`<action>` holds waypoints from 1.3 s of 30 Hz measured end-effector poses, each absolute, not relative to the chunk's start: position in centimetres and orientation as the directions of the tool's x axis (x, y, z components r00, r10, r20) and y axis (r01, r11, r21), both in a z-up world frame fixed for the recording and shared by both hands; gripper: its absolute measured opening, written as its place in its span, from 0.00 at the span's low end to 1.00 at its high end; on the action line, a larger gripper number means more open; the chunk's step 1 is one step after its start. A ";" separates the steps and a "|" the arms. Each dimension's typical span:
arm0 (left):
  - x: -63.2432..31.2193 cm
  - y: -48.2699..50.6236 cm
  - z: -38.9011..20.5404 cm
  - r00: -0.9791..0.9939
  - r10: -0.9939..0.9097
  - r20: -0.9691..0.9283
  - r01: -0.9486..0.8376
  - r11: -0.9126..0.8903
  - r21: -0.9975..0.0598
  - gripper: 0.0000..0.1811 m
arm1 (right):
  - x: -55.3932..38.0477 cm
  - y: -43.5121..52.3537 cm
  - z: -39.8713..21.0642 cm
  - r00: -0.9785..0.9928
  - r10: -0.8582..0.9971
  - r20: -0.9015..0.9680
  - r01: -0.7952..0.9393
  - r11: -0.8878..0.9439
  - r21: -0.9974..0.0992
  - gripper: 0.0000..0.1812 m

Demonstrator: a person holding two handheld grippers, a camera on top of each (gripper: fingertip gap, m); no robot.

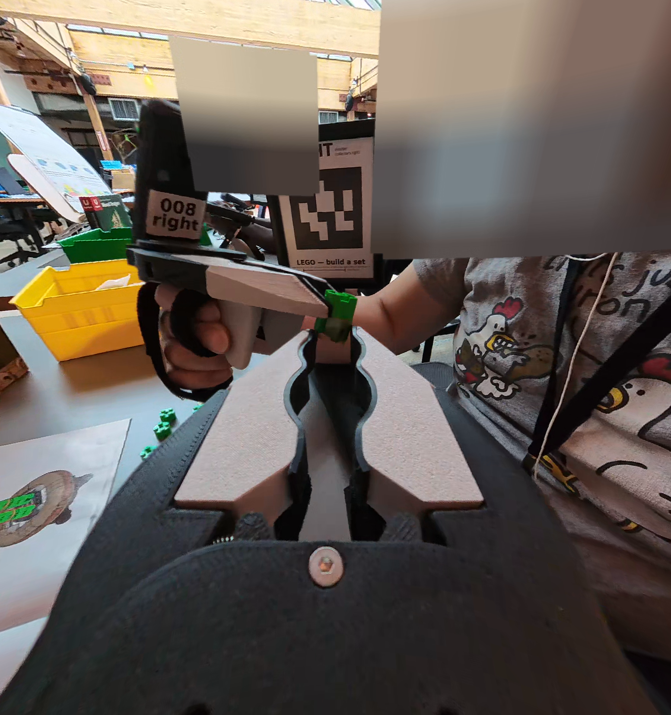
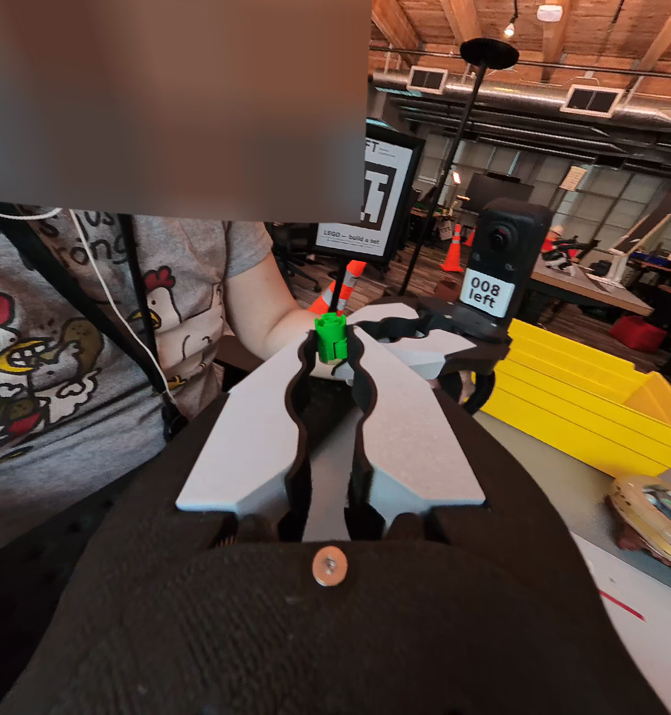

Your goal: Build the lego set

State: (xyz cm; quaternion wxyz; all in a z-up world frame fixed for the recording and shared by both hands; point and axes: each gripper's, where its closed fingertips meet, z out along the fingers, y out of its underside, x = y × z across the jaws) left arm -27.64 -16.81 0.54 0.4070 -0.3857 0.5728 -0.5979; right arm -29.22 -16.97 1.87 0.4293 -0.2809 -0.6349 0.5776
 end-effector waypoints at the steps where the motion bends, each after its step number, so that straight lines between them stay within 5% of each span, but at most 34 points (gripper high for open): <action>1: -27.5 -17.1 0.5 -0.379 -0.925 -0.013 0.044 -0.004 -0.999 0.08 | -29.1 -17.2 1.9 -0.496 0.843 0.208 -0.147 0.155 -0.977 0.08; 11: -27.1 -16.5 0.4 -0.313 -0.950 0.012 0.051 -0.030 -0.998 0.08 | -28.7 -16.3 1.9 -0.510 0.850 0.132 -0.154 0.061 -0.986 0.08; 18: -29.7 -13.0 -3.5 0.116 -0.985 0.127 0.026 -0.125 -0.992 0.08 | -30.4 -13.3 -0.8 -0.393 0.914 -0.101 0.066 -0.082 -0.994 0.30; 25: -33.5 -7.9 -5.7 0.409 -0.846 0.342 0.112 -0.326 -0.939 0.08 | -32.9 -9.8 -3.3 -0.212 0.909 -0.358 0.171 -0.326 -0.930 0.27; 34: -32.5 -8.3 -7.3 0.359 -0.829 0.429 0.064 -0.437 -0.897 0.08 | -33.3 -9.0 -4.4 -0.193 0.922 -0.335 0.156 -0.308 -0.939 0.22; 39: -31.2 -12.0 -4.6 -0.002 -0.826 0.564 0.111 -0.560 -0.821 0.07 | -31.9 -13.0 -2.3 -0.391 0.916 -0.091 0.058 -0.074 -0.996 0.24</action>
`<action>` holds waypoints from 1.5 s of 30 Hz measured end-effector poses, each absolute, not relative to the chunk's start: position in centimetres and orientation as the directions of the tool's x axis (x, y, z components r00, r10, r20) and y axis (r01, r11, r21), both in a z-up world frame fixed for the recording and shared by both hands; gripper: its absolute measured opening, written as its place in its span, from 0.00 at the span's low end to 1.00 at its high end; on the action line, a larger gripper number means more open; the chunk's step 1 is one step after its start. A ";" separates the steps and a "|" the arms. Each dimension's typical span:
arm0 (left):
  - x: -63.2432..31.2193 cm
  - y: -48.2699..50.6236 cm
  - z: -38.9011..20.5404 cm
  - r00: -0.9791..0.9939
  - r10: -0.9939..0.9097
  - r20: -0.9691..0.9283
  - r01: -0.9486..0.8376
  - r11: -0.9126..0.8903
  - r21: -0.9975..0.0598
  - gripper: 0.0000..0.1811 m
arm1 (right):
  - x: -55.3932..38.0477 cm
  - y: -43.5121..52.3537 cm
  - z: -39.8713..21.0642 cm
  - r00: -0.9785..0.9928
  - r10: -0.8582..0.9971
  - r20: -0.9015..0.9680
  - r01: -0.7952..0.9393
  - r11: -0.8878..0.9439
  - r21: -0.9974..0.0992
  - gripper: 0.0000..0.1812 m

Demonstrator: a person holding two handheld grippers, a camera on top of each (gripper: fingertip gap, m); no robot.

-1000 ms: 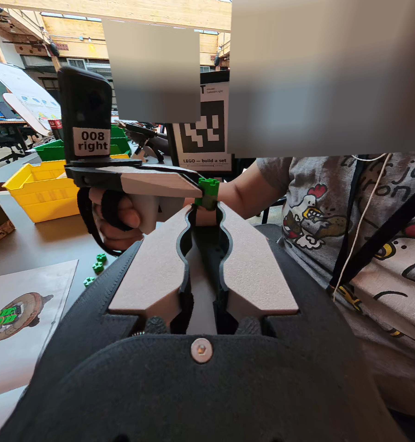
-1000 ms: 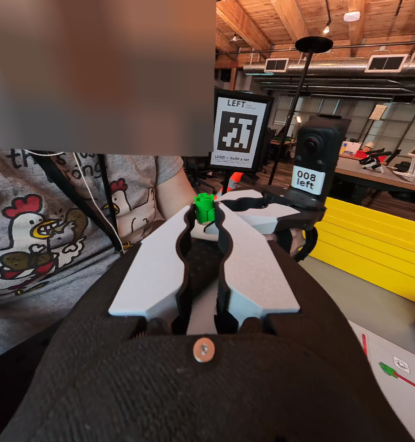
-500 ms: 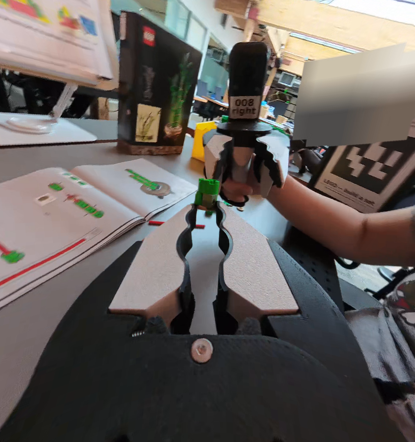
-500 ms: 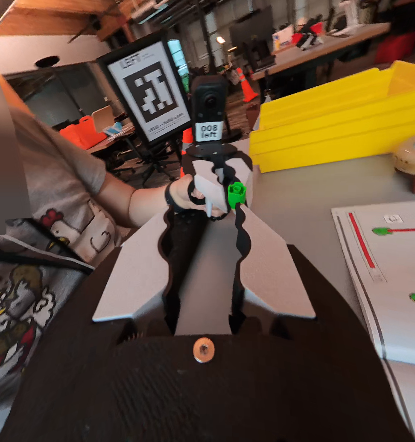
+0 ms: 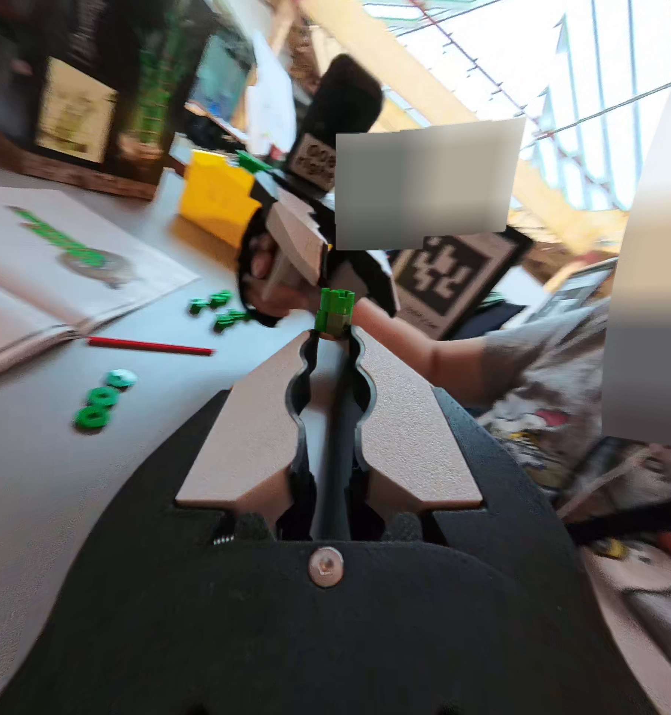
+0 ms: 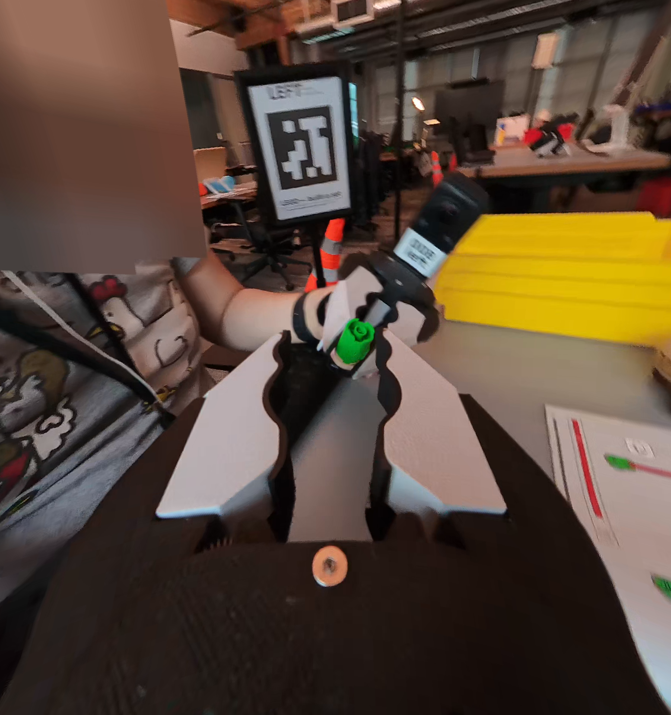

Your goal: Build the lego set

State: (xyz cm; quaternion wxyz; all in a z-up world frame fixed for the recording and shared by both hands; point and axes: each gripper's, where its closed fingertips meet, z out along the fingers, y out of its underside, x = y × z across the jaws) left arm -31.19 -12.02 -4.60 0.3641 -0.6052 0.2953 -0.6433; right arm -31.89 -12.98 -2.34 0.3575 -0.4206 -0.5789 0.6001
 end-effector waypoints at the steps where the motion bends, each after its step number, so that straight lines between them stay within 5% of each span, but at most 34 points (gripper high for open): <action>1: -31.1 -13.0 -3.8 -0.110 -0.797 0.594 0.115 -0.604 -0.789 0.08 | -31.7 -13.9 -1.7 -0.428 0.901 -0.070 0.031 -0.063 -0.998 0.23; 3: -31.2 -14.8 -2.4 -0.291 -0.720 0.630 0.095 -0.677 -0.730 0.07 | -31.7 -15.2 -0.7 -0.473 0.879 -0.062 0.004 -0.068 -0.998 0.23; 5: -30.9 -14.6 -2.5 -0.261 -0.744 0.615 0.100 -0.654 -0.750 0.07 | -32.4 -14.9 -1.0 -0.438 0.895 -0.078 0.040 -0.067 -0.997 0.22; 9: -31.1 -11.2 -4.2 0.110 -0.893 0.436 0.117 -0.424 -0.898 0.07 | -32.7 -11.8 -2.0 -0.276 0.942 -0.193 0.134 -0.161 -0.978 0.22; 13: -32.2 -8.4 -5.6 0.502 -0.865 -0.012 -0.102 -0.046 -0.994 0.08 | -32.4 -8.3 -2.6 -0.116 0.917 -0.381 0.150 -0.363 -0.920 0.25; 16: -33.3 -6.4 -7.1 0.641 -0.677 -0.362 -0.404 0.103 -0.909 0.08 | -32.6 -6.1 -3.5 0.025 0.870 -0.492 0.151 -0.489 -0.859 0.26; 21: -34.5 -4.9 -7.7 0.658 -0.490 -0.572 -0.609 0.100 -0.787 0.08 | -33.4 -5.4 -5.2 0.180 0.792 -0.583 0.176 -0.609 -0.773 0.24; 30: -34.5 -4.6 -8.8 0.554 -0.402 -0.729 -0.765 0.102 -0.637 0.08 | -34.8 -6.2 -8.1 0.212 0.659 -0.721 0.208 -0.752 -0.626 0.12; 45: -34.4 -4.4 -10.5 0.601 -0.498 -0.625 -0.705 0.039 -0.709 0.13 | -34.3 -5.5 -9.0 0.208 0.642 -0.738 0.215 -0.766 -0.606 0.08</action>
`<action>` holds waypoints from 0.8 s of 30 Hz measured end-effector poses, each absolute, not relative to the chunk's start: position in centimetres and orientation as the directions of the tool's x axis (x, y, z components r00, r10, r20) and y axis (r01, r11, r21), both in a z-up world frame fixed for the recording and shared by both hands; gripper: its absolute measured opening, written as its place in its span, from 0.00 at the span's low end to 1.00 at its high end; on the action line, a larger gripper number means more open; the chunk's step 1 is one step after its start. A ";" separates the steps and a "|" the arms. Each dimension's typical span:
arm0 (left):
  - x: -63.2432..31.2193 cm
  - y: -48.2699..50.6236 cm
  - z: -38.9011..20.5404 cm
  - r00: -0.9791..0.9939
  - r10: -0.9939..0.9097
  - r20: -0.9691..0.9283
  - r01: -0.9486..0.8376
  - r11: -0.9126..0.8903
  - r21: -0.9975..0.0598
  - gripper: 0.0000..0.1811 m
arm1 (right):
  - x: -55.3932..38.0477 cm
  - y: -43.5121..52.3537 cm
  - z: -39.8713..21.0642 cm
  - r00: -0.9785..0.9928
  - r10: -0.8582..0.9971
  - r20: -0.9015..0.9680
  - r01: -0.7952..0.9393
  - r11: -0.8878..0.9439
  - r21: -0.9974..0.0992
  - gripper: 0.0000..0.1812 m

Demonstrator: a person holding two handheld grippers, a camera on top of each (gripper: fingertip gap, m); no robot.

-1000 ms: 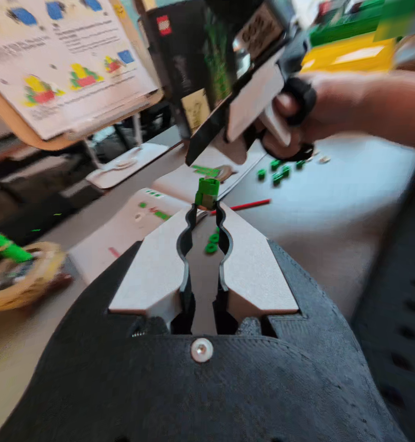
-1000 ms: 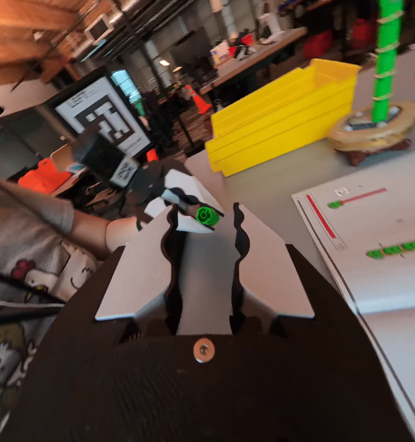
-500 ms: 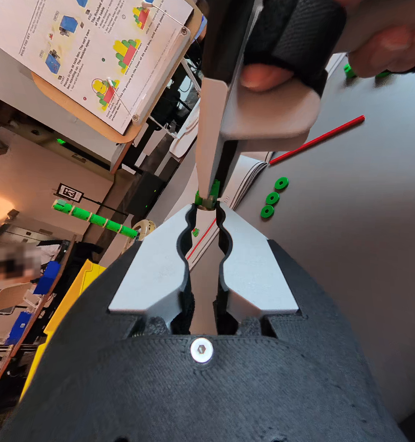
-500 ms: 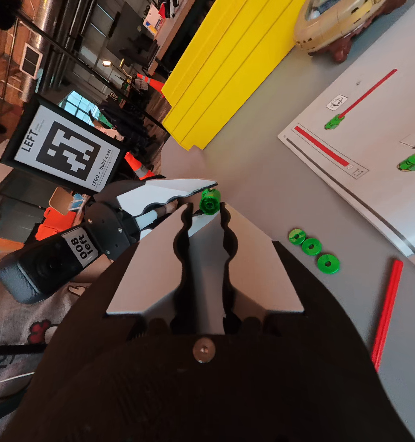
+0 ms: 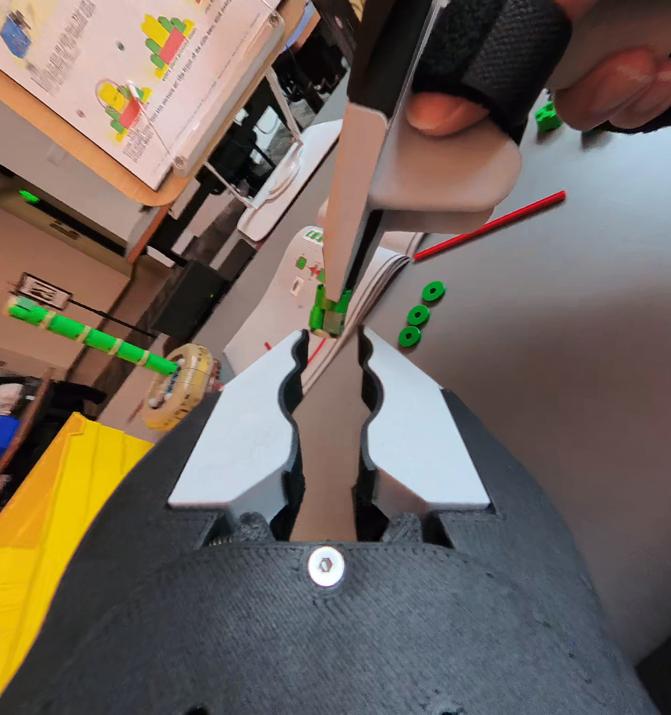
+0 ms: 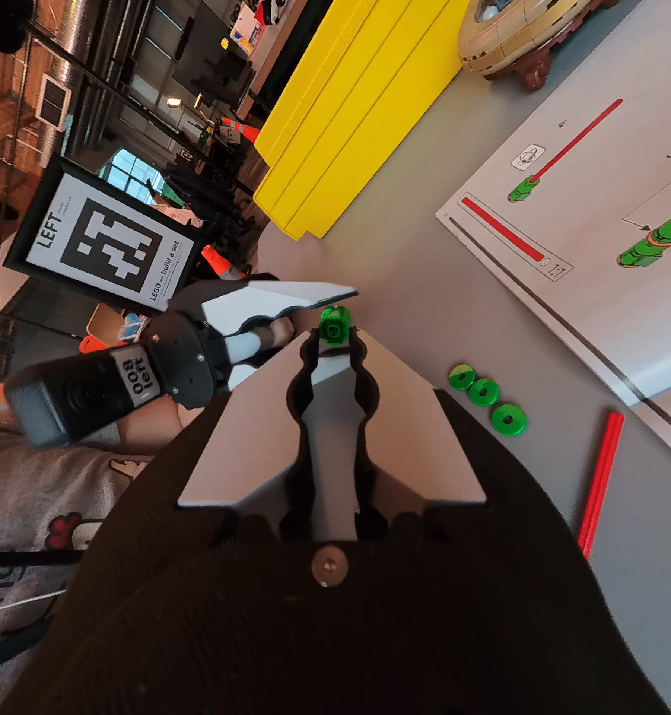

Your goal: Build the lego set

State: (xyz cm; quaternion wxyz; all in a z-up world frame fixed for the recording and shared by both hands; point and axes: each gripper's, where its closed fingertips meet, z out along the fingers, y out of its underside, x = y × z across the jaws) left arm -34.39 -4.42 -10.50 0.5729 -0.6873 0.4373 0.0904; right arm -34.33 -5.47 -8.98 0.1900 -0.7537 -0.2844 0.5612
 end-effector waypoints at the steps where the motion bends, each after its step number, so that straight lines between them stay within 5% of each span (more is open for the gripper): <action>1: -34.3 -4.3 -11.0 0.620 -0.531 -0.578 -0.678 0.008 -0.735 0.18 | -34.2 -5.5 -8.9 0.199 0.642 -0.740 0.223 -0.765 -0.604 0.08; 4: -33.9 -4.4 -12.2 0.668 -0.647 -0.368 -0.555 -0.103 -0.826 0.29 | -33.4 -4.9 -8.5 0.189 0.680 -0.708 0.267 -0.729 -0.630 0.08; 9: -35.3 -4.2 -10.5 0.719 -0.695 -0.021 -0.254 -0.234 -0.938 0.28 | -33.2 -3.9 -6.4 0.112 0.842 -0.528 0.570 -0.490 -0.660 0.08; 13: -37.4 -3.3 -9.7 0.749 -0.660 0.054 -0.153 -0.252 -0.956 0.24 | -34.9 -2.3 -5.4 -0.023 0.973 -0.229 0.880 -0.089 -0.467 0.08; 17: -38.6 -2.5 -10.7 0.790 -0.611 0.049 -0.167 -0.291 -0.942 0.24 | -36.1 -1.5 -5.8 -0.117 0.975 -0.188 0.982 0.085 -0.171 0.08; 24: -39.8 -2.4 -10.5 0.801 -0.591 0.094 -0.114 -0.304 -0.946 0.19 | -36.5 -2.1 -7.5 -0.158 0.956 -0.249 0.980 0.121 -0.157 0.08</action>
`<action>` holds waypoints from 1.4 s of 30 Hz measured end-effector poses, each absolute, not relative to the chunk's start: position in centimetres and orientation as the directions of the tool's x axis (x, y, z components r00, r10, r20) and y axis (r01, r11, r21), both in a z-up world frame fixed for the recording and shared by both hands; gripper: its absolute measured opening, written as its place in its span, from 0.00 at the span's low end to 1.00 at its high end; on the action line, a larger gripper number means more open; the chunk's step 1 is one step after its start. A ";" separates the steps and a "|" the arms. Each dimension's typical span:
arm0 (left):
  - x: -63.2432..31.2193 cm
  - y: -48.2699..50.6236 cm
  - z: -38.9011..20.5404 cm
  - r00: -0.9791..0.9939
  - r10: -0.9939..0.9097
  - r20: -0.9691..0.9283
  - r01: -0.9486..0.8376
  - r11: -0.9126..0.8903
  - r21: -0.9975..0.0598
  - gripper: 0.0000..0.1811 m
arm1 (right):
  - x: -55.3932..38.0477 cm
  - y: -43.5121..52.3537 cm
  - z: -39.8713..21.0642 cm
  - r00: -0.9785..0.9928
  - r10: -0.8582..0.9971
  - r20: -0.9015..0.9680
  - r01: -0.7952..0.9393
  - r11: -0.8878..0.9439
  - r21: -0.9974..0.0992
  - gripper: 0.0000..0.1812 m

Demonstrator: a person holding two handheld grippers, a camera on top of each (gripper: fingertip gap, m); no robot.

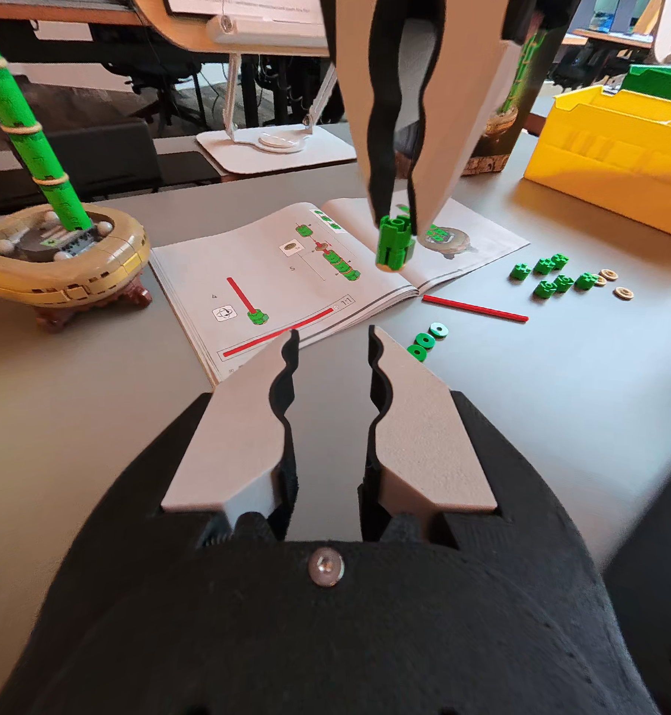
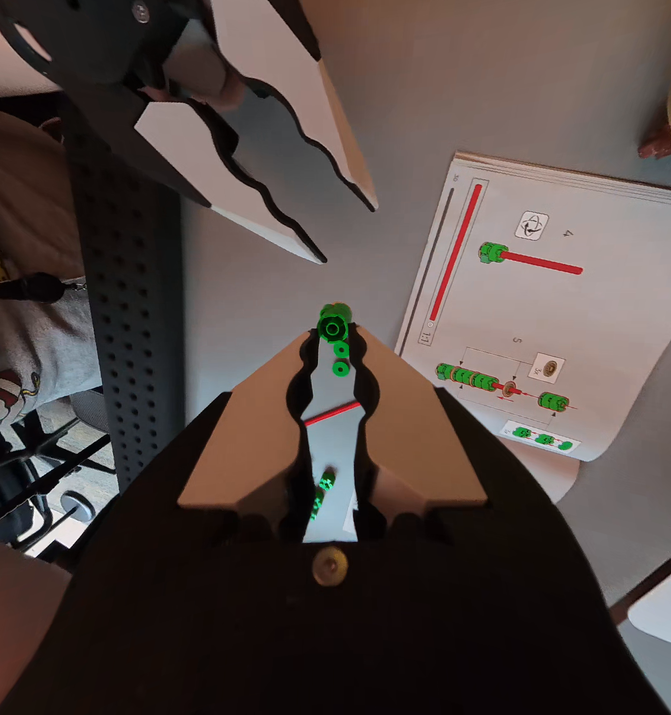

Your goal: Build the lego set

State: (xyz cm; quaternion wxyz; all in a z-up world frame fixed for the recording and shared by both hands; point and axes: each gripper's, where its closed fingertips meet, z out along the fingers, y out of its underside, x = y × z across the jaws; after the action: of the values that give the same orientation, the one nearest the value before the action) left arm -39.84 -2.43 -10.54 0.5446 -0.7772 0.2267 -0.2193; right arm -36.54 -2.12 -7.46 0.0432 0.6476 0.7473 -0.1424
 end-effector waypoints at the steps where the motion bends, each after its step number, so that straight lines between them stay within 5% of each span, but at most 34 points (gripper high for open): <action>1: -39.8 -2.4 -10.7 0.797 -0.595 0.102 -0.112 -0.313 -0.943 0.19 | -36.5 -2.3 -7.4 -0.166 0.952 -0.257 0.976 0.121 -0.180 0.08; 16: -37.5 -5.4 -5.9 0.536 -0.817 0.213 0.076 -0.204 -0.976 0.22 | -37.4 -4.4 -7.9 -0.305 0.886 -0.349 0.933 0.204 -0.297 0.08; 33: -35.5 -5.4 -9.9 0.556 -0.829 0.055 -0.224 -0.214 -0.951 0.22 | -36.2 -6.1 -9.2 -0.280 0.904 -0.324 0.944 0.198 -0.263 0.08; 42: -34.6 -6.0 -9.3 0.523 -0.850 0.059 -0.218 -0.201 -0.955 0.14 | -36.6 -6.8 -8.8 -0.312 0.901 -0.301 0.933 0.231 -0.274 0.08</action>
State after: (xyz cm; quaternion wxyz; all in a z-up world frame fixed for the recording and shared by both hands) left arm -34.63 -6.00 -9.33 0.5080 -0.7094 0.3763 -0.3114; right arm -36.60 -6.77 -8.77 0.0392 0.5854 0.7836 -0.2043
